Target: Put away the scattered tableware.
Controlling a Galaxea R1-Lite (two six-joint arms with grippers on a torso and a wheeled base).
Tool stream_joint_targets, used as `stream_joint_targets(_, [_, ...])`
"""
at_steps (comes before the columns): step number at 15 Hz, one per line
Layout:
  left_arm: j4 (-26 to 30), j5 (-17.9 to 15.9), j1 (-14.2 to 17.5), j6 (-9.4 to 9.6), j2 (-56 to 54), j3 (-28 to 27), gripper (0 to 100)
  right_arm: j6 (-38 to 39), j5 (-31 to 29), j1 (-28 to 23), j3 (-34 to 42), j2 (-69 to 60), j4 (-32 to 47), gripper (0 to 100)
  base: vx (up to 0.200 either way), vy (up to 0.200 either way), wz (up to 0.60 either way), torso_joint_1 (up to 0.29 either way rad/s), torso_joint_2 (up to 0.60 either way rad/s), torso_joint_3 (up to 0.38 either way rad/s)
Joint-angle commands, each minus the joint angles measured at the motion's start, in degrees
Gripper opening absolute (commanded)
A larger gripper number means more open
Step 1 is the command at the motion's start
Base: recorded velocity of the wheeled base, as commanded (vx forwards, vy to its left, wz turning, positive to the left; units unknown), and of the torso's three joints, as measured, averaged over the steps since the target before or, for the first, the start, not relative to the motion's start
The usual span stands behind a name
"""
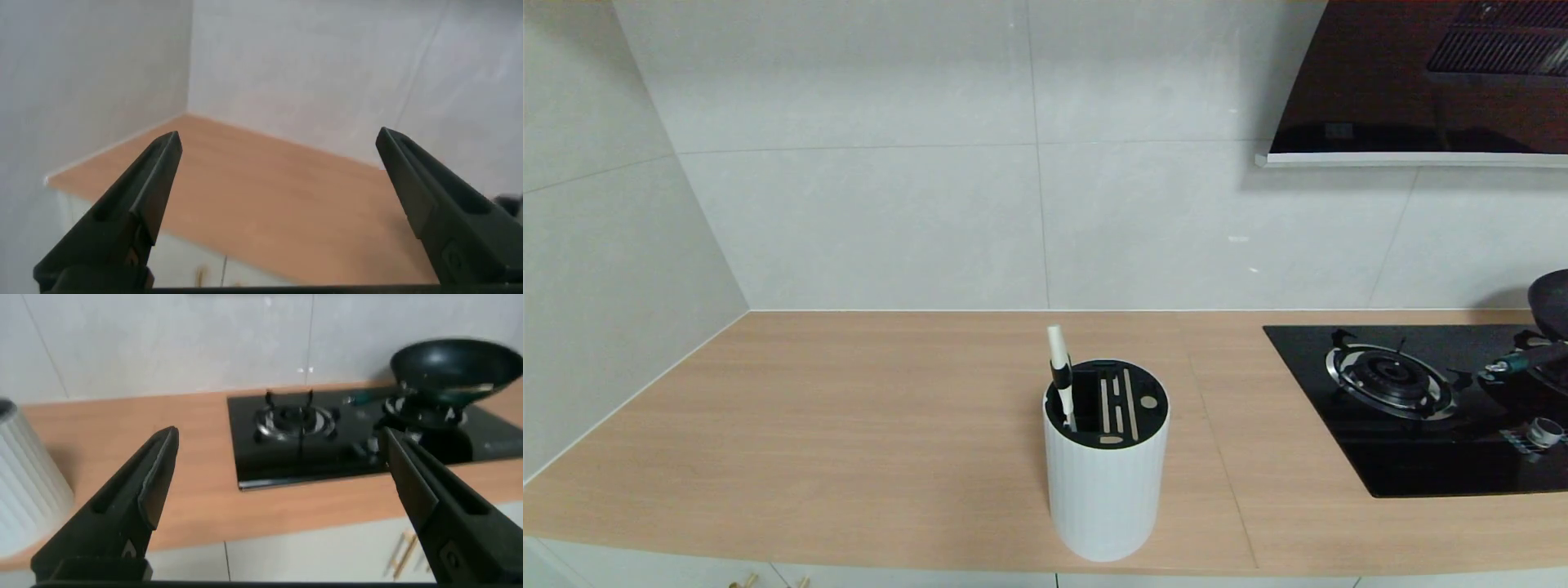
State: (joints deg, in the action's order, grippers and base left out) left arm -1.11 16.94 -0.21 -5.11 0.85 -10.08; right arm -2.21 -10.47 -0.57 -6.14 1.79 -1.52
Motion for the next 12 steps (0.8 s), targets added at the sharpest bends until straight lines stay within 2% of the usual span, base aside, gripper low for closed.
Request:
stream_joint_targets(1, [-1.35, -3.06, 0.30, 0.89, -0.85, 7.27, 100, -0.08, 1.16, 0.31, 6.14, -1.70, -4.63, 100, 0.000, 0.000, 0.00, 0.000, 0.00, 0.000])
stream_joint_targets(2, [-2.23, -5.17, 0.30, 1.15, -0.85, 9.73, 100, -0.25, 2.47, 0.31, 6.14, -1.70, -5.42, 100, 0.000, 0.000, 0.00, 0.000, 0.00, 0.000])
stream_joint_targets(4, [-1.09, -9.65, 0.30, 1.50, -0.85, 10.08, 100, -0.17, 6.43, 0.31, 6.14, -1.62, -1.64, 100, 0.000, 0.000, 0.00, 0.000, 0.00, 0.000])
stream_joint_targets(6, [-0.82, -13.08, 0.30, 3.09, -0.85, 10.08, 100, -0.43, 9.59, 0.40, 6.14, -1.62, 0.56, 100, 0.000, 0.000, 0.00, 0.000, 0.00, 0.000])
stream_joint_targets(7, [0.67, -13.69, 0.21, 4.58, -0.85, 10.08, 100, -0.96, 10.65, 0.40, 6.14, -1.62, 0.56, 100, 0.000, 0.000, 0.00, 0.000, 0.00, 0.000])
stream_joint_targets(12, [0.76, -13.87, -0.14, 4.76, -0.77, 10.08, 100, -1.05, 11.53, 0.40, 6.14, -1.62, 0.56, 100, 0.000, 0.000, 0.00, 0.000, 0.00, 0.000])
